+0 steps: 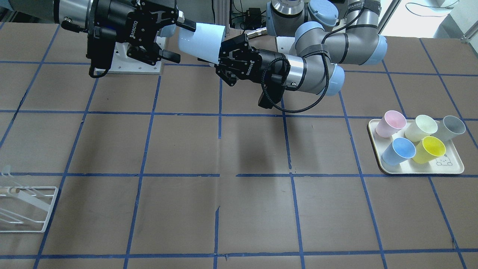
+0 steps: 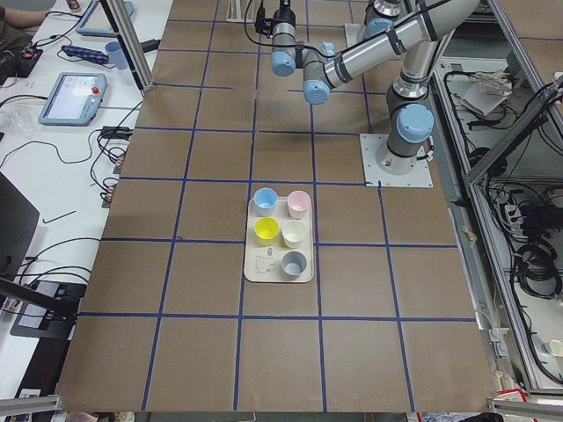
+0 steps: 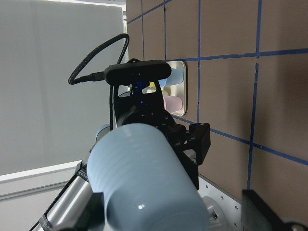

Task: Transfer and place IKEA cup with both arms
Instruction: 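Pull the cup away with the left gripper while the right gripper opens and withdraws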

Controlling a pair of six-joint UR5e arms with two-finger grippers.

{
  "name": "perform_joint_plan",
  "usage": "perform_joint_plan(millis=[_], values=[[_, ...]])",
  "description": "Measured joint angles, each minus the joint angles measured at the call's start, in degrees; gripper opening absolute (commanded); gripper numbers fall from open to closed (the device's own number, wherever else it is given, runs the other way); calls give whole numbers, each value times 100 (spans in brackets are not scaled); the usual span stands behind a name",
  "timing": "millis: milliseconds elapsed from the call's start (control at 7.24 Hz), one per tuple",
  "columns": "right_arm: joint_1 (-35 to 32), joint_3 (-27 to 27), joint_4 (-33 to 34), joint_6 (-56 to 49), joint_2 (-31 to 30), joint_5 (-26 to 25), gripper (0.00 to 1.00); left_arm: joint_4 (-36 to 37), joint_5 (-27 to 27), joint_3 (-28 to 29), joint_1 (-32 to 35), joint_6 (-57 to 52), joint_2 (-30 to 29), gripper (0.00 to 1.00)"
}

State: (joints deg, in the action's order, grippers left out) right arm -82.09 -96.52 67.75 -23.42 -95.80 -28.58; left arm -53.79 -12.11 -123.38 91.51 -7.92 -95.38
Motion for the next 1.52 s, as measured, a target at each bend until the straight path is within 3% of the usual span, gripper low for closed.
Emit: perform_joint_plan(millis=[414, 691, 967, 1519], values=[[46, 89, 24, 175, 38, -101, 100, -2, 130, -21, -26, 16, 38, 0], [82, 309, 121, 409, 90, -502, 100, 1, 667, 4, -114, 207, 147, 0], [113, 508, 380, 776, 131, -1199, 100, 50, 1748, 20, -268, 378, 292, 0], [104, 471, 984, 1180, 117, -3765, 100, 231, 4866, 97, -938, 439, 505, 0]])
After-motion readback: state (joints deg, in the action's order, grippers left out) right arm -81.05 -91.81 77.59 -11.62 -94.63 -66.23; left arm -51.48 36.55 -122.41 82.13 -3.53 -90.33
